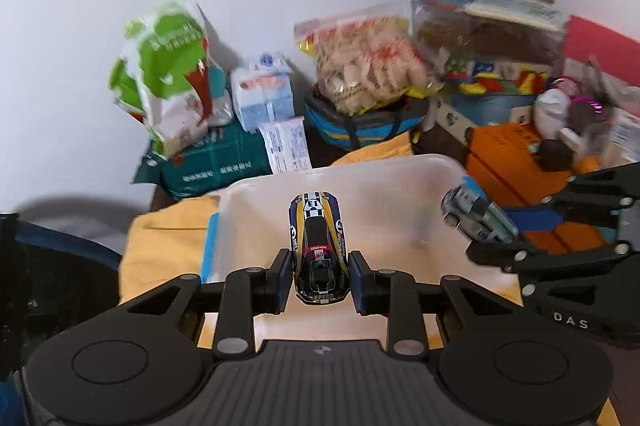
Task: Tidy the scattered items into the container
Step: 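Carry the black-yellow car with the left tool into the bin while the right tool carries the grey-green car, then open both tools over the bin and bring them back to the pile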
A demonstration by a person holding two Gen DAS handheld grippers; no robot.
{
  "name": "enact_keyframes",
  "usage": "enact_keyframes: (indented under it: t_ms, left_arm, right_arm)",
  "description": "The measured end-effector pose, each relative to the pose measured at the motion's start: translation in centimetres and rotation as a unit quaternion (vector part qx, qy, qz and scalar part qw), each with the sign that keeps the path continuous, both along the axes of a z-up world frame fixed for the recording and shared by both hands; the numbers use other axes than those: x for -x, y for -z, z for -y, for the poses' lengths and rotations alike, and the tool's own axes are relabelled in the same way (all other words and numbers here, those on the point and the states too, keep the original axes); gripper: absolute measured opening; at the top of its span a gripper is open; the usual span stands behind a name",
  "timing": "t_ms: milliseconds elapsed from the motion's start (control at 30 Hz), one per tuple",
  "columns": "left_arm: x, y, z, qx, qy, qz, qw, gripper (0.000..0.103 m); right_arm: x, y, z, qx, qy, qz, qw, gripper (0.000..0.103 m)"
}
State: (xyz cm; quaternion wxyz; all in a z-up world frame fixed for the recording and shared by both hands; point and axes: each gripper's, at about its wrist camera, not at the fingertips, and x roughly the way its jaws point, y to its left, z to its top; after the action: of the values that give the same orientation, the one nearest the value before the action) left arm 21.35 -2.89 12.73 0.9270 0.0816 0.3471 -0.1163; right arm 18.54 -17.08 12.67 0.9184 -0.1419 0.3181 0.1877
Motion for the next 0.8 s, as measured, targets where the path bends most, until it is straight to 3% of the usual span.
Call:
enact_keyframes:
  t_ms: [133,300,400,533,633,667,700,800]
  left_arm:
    - [-3.7,4.0,1.1,-0.026,0.000,-0.028,0.9993,0.033]
    - [-5.5,6.9,1.0,-0.026,0.001,-0.062,0.9977,0.035]
    - [-5.1,6.2,0.5,-0.028,-0.004,-0.049,0.9984,0.043]
    - [-2.8,3.1,-0.2,-0.030,-0.006,0.005,0.9995,0.047]
    - [0.2,0.5,-1.0,-0.023,-0.018,0.052,0.9982,0.064]
    - [1.2,-0.1,-1.2,-0.020,-0.020,0.058,0.9979,0.073]
    - [2.2,-0.6,-1.4,-0.017,-0.023,0.059,0.9978,0.075]
    - [5.0,-0.9,-2.1,-0.004,-0.026,0.037,0.9990,0.075]
  right_arm:
    - [-3.9,2.5,-0.5,0.007,0.053,-0.039,0.998,0.033]
    - [-6.0,4.7,-0.5,0.002,0.084,-0.060,0.995,0.037]
    - [-5.3,4.2,-0.7,0.004,0.077,-0.051,0.996,0.050]
    - [-4.0,2.2,-0.9,-0.001,0.065,-0.021,0.998,0.055]
    - [-2.5,0.3,-0.4,-0.035,0.063,-0.005,0.997,0.060]
    - [-1.8,-0.3,-0.2,-0.051,0.056,-0.002,0.997,0.066]
    - [-1.1,-0.8,0.0,-0.067,0.049,0.004,0.997,0.075]
    - [1.6,-1.9,0.5,-0.101,0.032,0.021,0.994,0.085]
